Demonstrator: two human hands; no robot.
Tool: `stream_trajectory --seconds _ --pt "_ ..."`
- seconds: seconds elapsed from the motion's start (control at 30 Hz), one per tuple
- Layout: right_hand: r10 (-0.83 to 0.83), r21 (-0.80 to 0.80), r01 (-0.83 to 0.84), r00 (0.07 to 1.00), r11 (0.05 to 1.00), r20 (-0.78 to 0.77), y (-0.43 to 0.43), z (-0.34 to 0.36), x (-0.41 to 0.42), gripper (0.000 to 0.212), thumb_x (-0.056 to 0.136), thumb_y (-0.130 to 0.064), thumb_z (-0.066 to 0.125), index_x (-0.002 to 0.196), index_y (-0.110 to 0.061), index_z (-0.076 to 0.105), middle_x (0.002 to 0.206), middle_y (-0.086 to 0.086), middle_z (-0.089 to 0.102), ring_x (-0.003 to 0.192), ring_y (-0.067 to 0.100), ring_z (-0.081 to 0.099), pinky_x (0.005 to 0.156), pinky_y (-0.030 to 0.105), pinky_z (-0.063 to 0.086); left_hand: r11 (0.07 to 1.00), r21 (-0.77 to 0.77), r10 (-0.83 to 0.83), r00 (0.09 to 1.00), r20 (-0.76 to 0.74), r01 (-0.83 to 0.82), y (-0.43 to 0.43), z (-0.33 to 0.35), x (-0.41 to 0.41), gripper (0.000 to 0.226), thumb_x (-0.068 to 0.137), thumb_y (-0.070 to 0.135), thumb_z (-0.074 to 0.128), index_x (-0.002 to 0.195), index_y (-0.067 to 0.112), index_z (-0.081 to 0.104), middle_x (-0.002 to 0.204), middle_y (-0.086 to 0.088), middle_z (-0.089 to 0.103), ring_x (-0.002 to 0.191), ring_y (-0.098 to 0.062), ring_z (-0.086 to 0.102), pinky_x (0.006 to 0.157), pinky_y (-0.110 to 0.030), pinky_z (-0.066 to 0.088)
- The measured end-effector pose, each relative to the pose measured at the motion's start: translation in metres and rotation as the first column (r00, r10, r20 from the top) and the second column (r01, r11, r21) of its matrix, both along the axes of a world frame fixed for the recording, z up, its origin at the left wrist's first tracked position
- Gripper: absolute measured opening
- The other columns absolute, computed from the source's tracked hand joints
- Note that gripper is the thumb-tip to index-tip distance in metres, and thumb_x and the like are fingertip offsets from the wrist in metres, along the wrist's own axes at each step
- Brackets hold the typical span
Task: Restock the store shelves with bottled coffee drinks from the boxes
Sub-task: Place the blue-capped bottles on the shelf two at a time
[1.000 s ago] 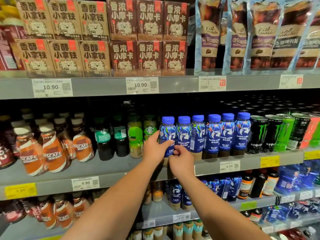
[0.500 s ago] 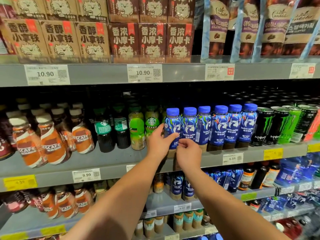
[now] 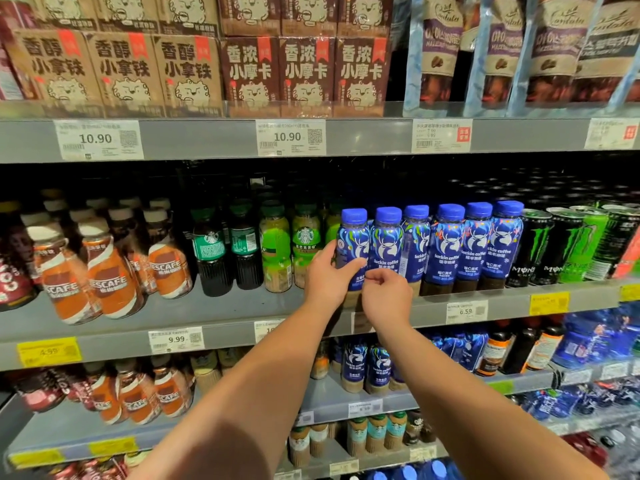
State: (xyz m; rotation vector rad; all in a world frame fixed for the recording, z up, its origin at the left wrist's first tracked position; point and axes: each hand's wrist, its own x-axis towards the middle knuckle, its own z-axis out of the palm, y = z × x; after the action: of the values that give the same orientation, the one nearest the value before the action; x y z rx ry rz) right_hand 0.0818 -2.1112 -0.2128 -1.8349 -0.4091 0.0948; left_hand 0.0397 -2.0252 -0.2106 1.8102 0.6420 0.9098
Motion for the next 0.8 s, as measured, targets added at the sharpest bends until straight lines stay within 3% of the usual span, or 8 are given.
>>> stream_trajectory --seconds 0.13,0.37,0.53,0.63,0.8 --pt "0.004 -0.014 -0.004 1.000 1.000 -0.004 -0.004 0.002 0.001 0.021 0.086 -0.007 0.051 0.094 -0.010 0.070 0.085 0.003 0.065 0.089 0.025 0.062 0.085 0.039 0.051 0.997 0.052 0.052 0.997 -0.053 -0.049 -0.001 -0.005 0.005 0.056 0.074 0.047 0.072 0.123 0.025 0.058 0.112 -0.003 0.064 0.102 -0.019 0.062 0.088 -0.040 0.052" --pt "0.006 -0.015 -0.006 1.000 1.000 -0.023 -0.005 0.002 0.005 0.020 0.086 -0.009 0.051 0.092 -0.013 0.071 0.088 0.004 0.068 0.087 0.025 0.063 0.082 0.041 0.054 0.993 0.077 0.098 0.990 -0.101 -0.091 -0.006 -0.002 0.008 0.051 0.083 0.039 0.069 0.129 0.025 0.054 0.106 -0.003 0.050 0.095 -0.016 0.050 0.080 -0.025 0.036" --pt "0.002 -0.022 -0.003 1.000 1.000 -0.006 -0.006 0.002 0.006 0.022 0.087 -0.008 0.050 0.094 -0.012 0.071 0.093 0.006 0.068 0.087 0.025 0.063 0.081 0.039 0.053 0.989 0.108 0.115 0.989 -0.093 -0.104 -0.005 -0.003 0.009 0.051 0.076 0.046 0.072 0.121 0.028 0.057 0.104 -0.003 0.063 0.093 -0.019 0.061 0.081 -0.036 0.052" --pt "0.001 -0.016 -0.001 1.000 1.000 0.003 -0.005 0.000 0.007 0.023 0.087 -0.008 0.049 0.093 -0.012 0.071 0.093 0.008 0.069 0.086 0.026 0.063 0.080 0.039 0.053 0.990 0.053 0.134 0.989 -0.068 -0.131 -0.007 -0.002 0.008 0.054 0.074 0.043 0.075 0.120 0.025 0.053 0.099 -0.003 0.068 0.088 -0.019 0.065 0.079 -0.040 0.054" --pt "0.005 -0.014 -0.005 1.000 1.000 0.012 -0.005 -0.001 0.006 0.023 0.086 -0.007 0.048 0.091 -0.011 0.070 0.089 0.006 0.068 0.084 0.026 0.062 0.077 0.040 0.054 0.991 -0.017 0.132 0.990 -0.040 -0.133 -0.011 -0.004 0.009 0.043 0.075 0.039 0.076 0.097 0.025 0.041 0.096 -0.001 0.066 0.090 -0.022 0.065 0.078 -0.046 0.054"
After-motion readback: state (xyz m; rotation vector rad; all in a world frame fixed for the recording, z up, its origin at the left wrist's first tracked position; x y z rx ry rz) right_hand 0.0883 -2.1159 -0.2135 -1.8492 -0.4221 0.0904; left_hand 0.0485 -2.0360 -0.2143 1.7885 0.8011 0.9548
